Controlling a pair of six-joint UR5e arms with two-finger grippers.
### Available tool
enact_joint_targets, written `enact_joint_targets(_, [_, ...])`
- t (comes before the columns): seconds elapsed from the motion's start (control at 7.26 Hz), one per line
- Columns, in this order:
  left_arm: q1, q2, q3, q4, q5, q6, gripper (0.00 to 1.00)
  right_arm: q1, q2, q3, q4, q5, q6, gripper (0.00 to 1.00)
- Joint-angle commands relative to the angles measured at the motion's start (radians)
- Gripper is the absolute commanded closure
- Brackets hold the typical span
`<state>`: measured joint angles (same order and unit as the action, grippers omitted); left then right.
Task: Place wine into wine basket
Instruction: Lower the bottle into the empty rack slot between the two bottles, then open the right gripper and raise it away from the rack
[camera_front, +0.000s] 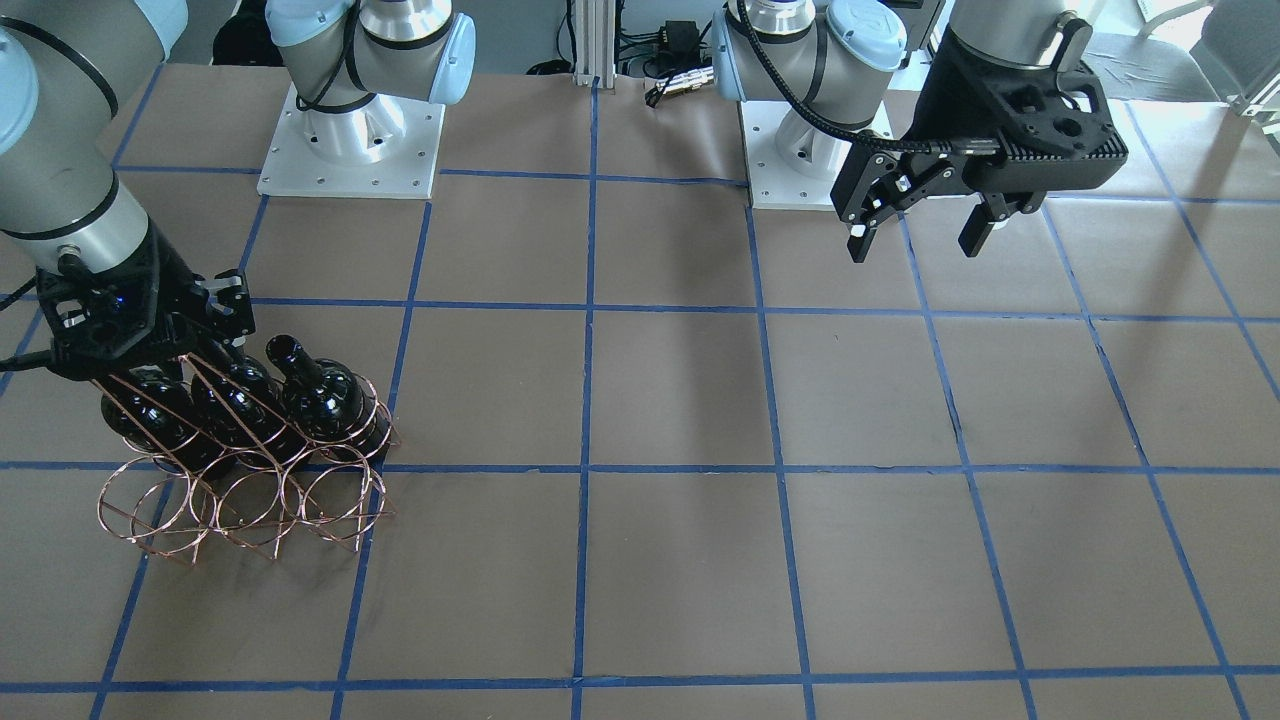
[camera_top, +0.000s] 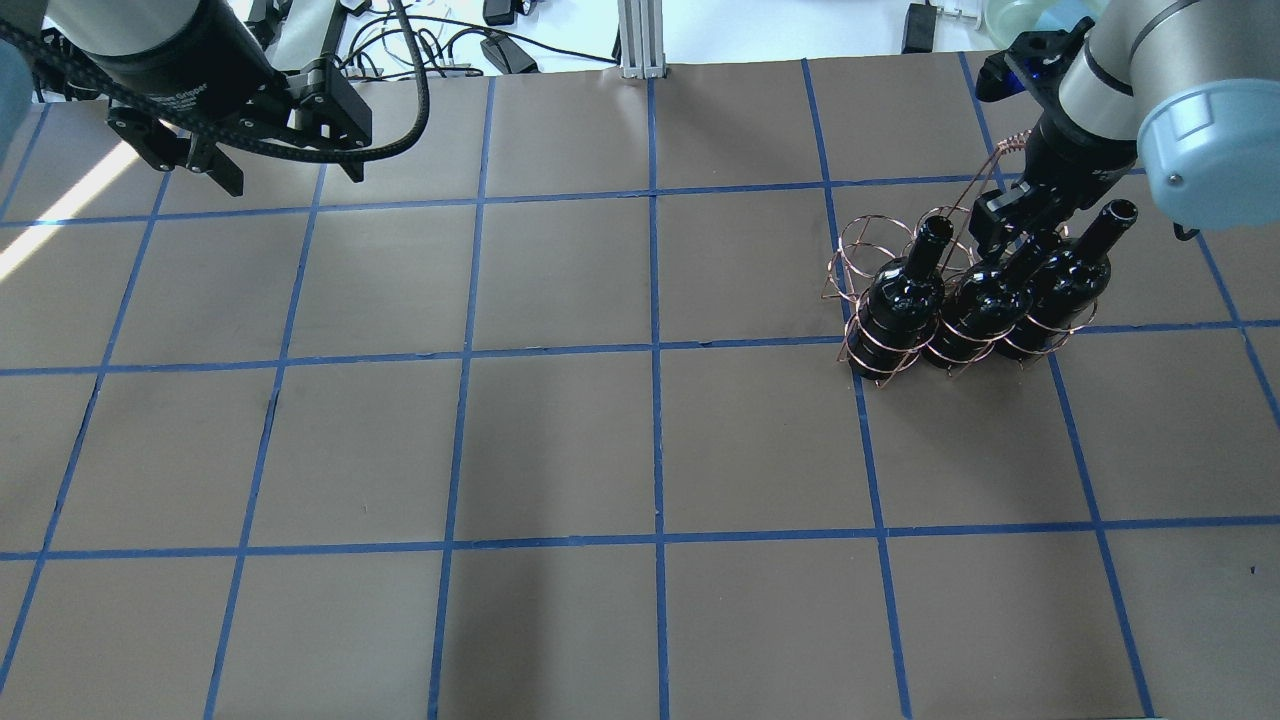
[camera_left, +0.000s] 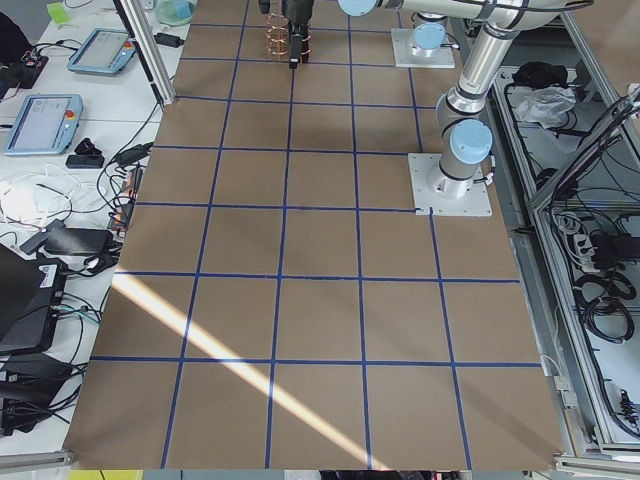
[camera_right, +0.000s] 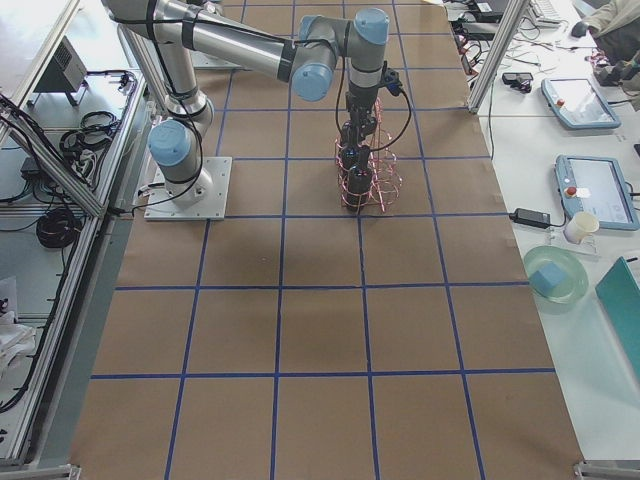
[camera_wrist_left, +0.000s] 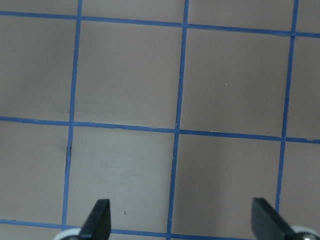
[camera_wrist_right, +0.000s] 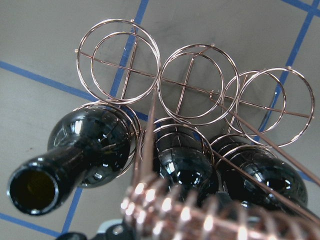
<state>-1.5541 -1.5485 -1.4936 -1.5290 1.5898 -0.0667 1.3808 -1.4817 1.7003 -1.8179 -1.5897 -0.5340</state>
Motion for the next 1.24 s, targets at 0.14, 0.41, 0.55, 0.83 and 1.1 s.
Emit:
enact_joint_targets(0.14, [0.002,-0.001,0.000,-0.002,-0.004,0.010,0.00,0.026,-0.054,-0.169,0.220,0.010,0.145,0.12])
enact_joint_targets(0.41, [0.005,0.001,0.000,0.000,-0.005,0.008,0.00,0.188,-0.107,-0.232,0.352,-0.006,0.404,0.09])
enact_joint_targets(0.55, [0.005,0.001,0.000,-0.002,-0.005,0.008,0.00,0.211,-0.120,-0.237,0.358,0.008,0.478,0.08])
enact_joint_targets(0.83, [0.003,0.002,0.000,-0.002,-0.004,0.008,0.00,0.213,-0.109,-0.235,0.368,0.013,0.483,0.08])
enact_joint_targets(1.1, [0.003,0.007,0.000,-0.002,-0.001,0.008,0.00,0.211,-0.094,-0.231,0.365,0.005,0.482,0.07])
